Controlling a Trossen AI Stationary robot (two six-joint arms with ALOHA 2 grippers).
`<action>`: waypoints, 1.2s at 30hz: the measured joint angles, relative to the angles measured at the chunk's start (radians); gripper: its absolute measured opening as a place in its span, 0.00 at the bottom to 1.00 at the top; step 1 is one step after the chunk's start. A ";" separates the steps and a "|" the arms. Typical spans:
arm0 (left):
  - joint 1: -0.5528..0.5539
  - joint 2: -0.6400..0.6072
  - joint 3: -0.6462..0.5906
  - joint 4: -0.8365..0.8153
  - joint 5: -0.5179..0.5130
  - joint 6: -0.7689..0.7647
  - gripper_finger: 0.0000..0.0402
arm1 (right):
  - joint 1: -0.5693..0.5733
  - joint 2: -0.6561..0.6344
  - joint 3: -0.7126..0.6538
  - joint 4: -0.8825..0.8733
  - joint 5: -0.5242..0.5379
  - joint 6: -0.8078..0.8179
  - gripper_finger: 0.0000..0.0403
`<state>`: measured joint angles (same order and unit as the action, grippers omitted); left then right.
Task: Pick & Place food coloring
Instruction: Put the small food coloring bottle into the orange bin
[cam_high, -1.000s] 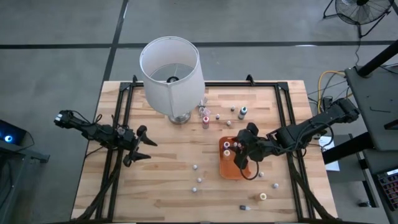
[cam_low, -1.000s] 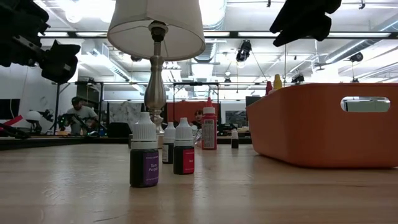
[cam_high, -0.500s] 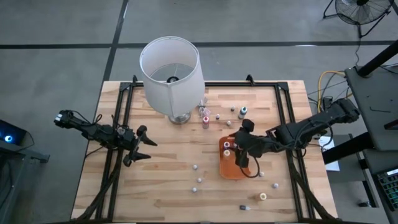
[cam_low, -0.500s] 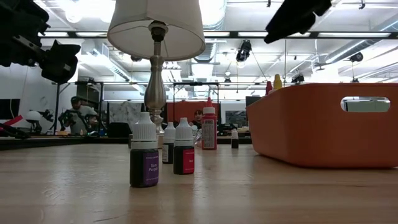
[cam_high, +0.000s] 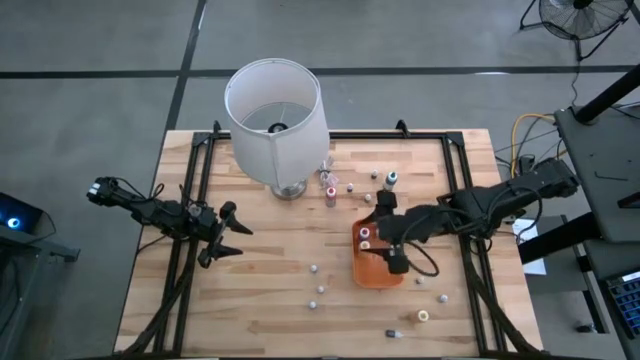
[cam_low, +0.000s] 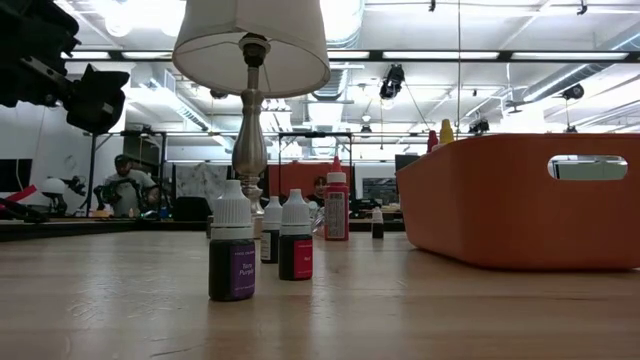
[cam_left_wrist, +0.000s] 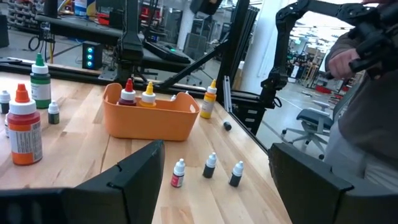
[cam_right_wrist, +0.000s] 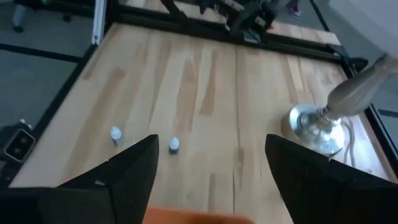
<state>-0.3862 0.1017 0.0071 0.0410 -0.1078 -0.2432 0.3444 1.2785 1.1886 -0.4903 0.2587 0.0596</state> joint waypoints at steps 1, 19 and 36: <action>0.000 0.000 0.000 0.000 0.000 0.000 0.64 | -0.008 0.000 0.008 0.000 -0.016 -0.005 0.71; 0.000 0.001 0.000 -0.002 0.002 0.000 0.64 | -0.052 0.494 0.432 -0.199 -0.114 -0.107 0.69; 0.000 0.001 0.000 -0.003 0.002 0.000 0.64 | -0.091 0.886 0.709 -0.382 -0.166 -0.170 0.69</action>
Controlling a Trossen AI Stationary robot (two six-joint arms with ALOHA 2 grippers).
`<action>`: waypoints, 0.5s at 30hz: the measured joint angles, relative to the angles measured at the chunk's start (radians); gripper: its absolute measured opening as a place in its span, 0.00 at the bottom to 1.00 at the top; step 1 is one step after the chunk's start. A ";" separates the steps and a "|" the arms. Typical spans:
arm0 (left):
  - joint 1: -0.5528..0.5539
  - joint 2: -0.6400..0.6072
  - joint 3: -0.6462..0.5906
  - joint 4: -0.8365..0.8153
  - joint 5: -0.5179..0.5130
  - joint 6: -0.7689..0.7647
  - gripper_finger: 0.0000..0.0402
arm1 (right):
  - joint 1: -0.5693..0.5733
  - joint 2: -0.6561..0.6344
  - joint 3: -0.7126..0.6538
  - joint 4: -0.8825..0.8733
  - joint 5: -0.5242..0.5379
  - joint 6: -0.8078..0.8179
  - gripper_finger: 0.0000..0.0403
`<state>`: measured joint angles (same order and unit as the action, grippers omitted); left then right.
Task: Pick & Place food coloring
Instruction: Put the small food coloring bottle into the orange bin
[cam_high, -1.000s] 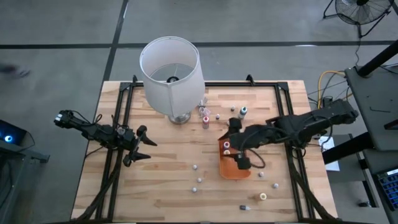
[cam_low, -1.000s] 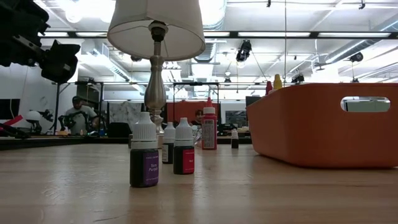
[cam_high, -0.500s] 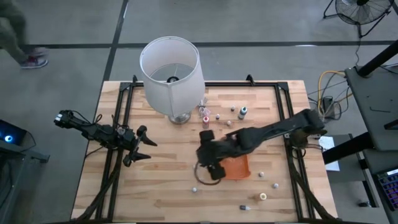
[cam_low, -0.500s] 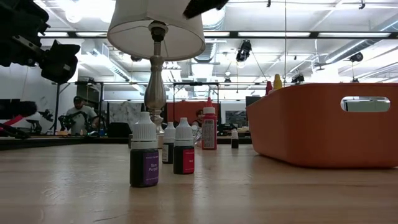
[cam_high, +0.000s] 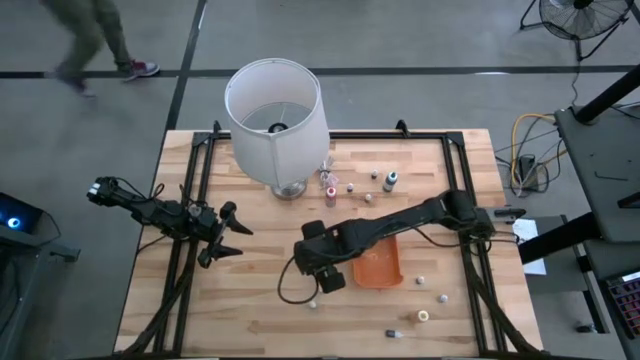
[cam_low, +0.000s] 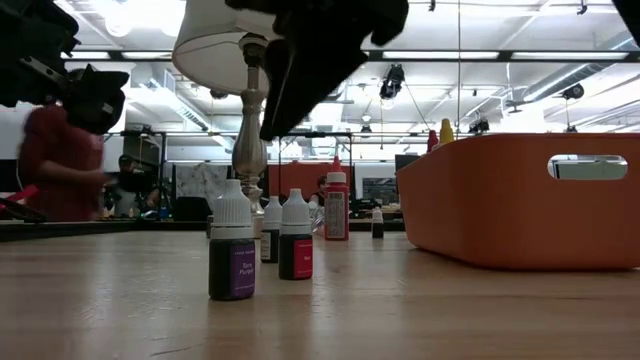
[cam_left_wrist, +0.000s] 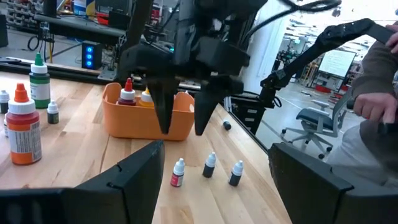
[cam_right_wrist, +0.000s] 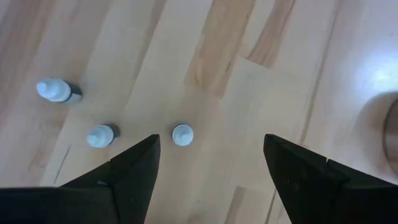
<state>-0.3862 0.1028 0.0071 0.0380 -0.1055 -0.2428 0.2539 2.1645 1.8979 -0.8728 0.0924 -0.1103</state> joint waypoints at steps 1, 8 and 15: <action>0.000 0.000 0.000 0.000 0.000 0.000 0.64 | -0.001 0.003 -0.005 0.002 -0.003 -0.001 0.69; 0.000 0.000 0.000 0.000 0.000 0.000 0.64 | -0.007 0.033 -0.031 0.046 -0.041 0.012 0.67; 0.000 0.000 0.000 -0.001 0.000 0.000 0.64 | -0.006 0.050 -0.069 0.101 -0.049 0.006 0.65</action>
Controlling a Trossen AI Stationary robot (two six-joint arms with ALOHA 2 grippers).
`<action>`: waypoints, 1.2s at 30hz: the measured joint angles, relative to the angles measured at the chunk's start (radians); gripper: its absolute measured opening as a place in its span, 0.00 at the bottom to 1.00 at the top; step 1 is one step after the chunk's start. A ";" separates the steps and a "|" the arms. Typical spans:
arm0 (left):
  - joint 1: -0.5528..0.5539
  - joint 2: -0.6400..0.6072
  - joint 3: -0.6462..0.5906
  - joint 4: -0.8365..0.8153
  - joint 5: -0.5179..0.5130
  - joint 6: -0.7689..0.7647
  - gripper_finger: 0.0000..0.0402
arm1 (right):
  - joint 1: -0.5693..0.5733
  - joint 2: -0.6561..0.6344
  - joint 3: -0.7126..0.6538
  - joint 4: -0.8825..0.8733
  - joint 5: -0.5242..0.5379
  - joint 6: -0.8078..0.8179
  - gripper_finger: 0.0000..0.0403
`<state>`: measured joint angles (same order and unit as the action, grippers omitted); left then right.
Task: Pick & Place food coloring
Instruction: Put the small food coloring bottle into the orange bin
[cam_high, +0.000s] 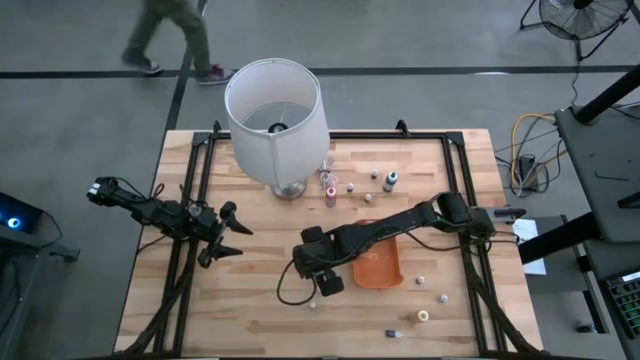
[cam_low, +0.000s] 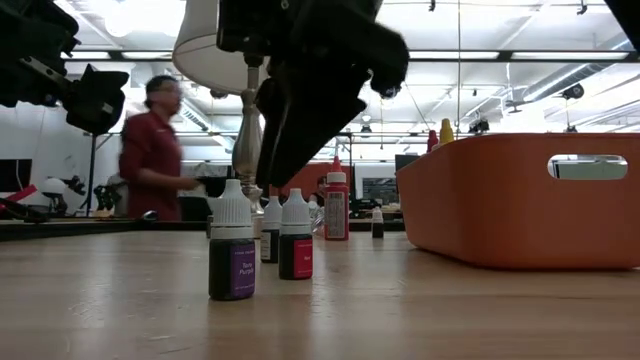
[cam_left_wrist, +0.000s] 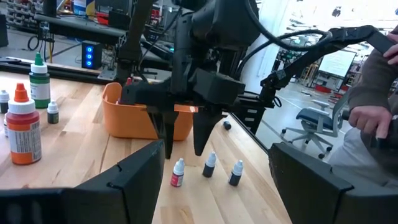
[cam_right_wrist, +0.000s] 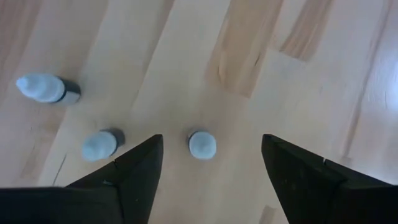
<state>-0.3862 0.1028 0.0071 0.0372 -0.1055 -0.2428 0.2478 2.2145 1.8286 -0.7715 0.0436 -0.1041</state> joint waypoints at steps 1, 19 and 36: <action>0.000 0.000 0.000 0.000 0.000 0.000 0.64 | 0.000 0.002 -0.004 0.000 0.000 0.000 0.65; 0.000 0.000 0.000 0.000 0.000 0.000 0.64 | 0.000 0.003 -0.124 0.134 0.000 -0.001 0.58; 0.000 0.000 0.000 0.000 0.000 0.000 0.64 | 0.000 0.002 -0.130 0.154 0.001 -0.001 0.37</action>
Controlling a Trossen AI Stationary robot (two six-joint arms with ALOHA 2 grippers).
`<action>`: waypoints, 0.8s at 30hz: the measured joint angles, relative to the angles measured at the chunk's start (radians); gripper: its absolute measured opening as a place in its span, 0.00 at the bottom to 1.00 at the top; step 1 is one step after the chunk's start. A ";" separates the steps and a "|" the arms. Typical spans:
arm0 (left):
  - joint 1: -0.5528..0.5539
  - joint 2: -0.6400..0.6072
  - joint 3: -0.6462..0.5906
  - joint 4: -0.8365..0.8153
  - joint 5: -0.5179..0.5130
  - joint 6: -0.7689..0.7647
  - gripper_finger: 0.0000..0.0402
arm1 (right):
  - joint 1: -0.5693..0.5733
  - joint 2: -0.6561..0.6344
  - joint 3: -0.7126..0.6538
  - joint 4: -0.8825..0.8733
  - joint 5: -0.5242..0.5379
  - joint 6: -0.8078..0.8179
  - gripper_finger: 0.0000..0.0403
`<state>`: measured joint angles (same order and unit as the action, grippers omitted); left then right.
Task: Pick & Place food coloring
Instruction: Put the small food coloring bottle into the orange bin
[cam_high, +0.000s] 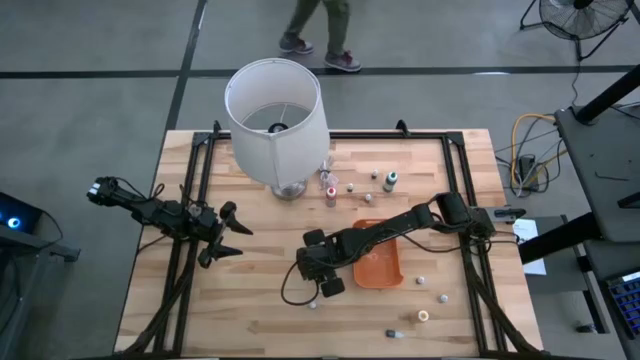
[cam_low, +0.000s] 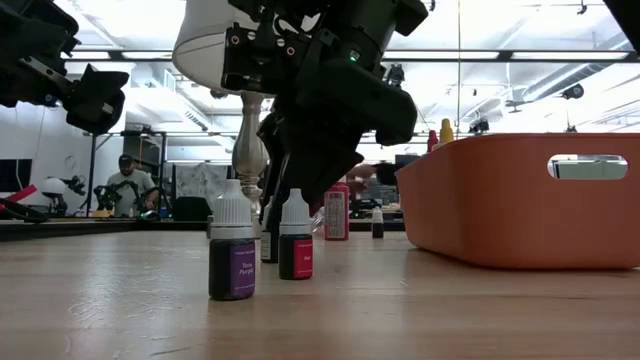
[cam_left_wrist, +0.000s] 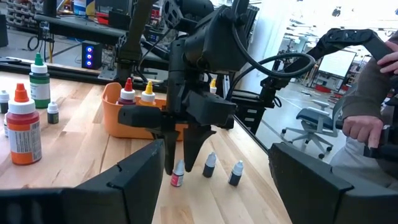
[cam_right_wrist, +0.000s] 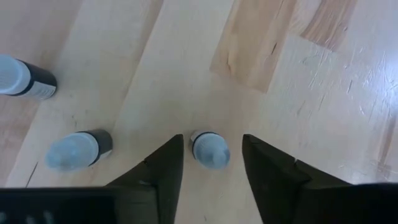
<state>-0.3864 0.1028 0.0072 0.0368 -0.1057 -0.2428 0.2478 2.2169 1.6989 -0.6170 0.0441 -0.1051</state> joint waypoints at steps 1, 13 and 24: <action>0.000 0.000 0.000 0.000 0.000 0.000 0.64 | 0.000 0.000 -0.001 0.001 0.000 0.000 0.35; 0.000 0.000 0.000 0.000 0.000 0.000 0.64 | 0.001 -0.001 0.000 -0.017 0.008 0.029 0.14; 0.000 0.000 0.000 0.000 0.000 0.000 0.64 | 0.000 -0.036 0.122 -0.198 0.037 0.036 0.15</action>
<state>-0.3862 0.1028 0.0071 0.0368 -0.1059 -0.2428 0.2481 2.1813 1.8206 -0.8146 0.0808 -0.0687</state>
